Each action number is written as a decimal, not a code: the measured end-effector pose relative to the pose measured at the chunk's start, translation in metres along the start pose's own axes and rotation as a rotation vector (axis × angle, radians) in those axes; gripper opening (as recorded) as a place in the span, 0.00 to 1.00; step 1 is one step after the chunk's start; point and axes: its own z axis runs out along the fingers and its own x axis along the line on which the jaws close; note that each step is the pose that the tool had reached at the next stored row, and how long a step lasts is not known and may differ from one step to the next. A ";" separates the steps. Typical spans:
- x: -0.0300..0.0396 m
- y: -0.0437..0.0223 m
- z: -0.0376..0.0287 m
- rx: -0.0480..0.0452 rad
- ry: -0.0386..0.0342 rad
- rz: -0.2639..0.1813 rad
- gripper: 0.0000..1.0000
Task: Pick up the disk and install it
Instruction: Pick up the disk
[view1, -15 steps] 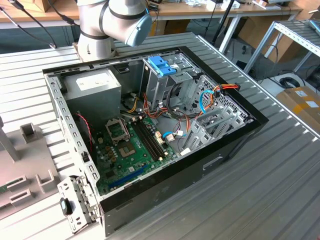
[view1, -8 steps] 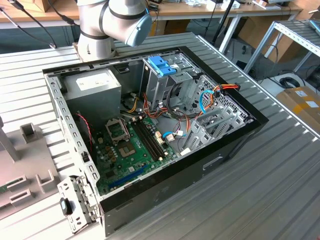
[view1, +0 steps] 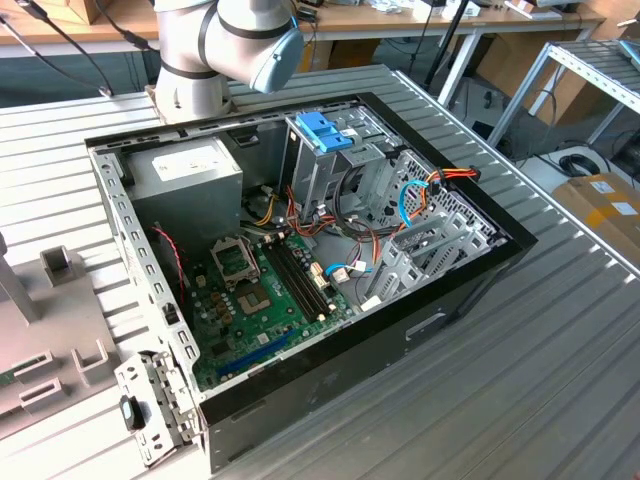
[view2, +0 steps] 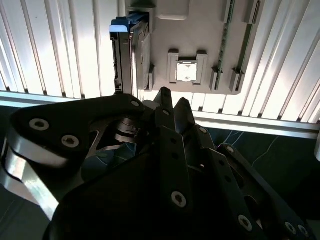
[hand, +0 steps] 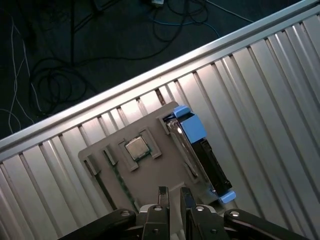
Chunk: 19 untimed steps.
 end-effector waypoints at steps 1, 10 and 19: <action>0.0000 0.0000 0.0000 -0.0002 0.0003 -0.009 0.24; 0.0000 0.0000 0.0000 -0.0017 0.0024 -0.066 0.24; 0.0000 0.0000 0.0000 -0.0035 0.0052 -0.141 0.24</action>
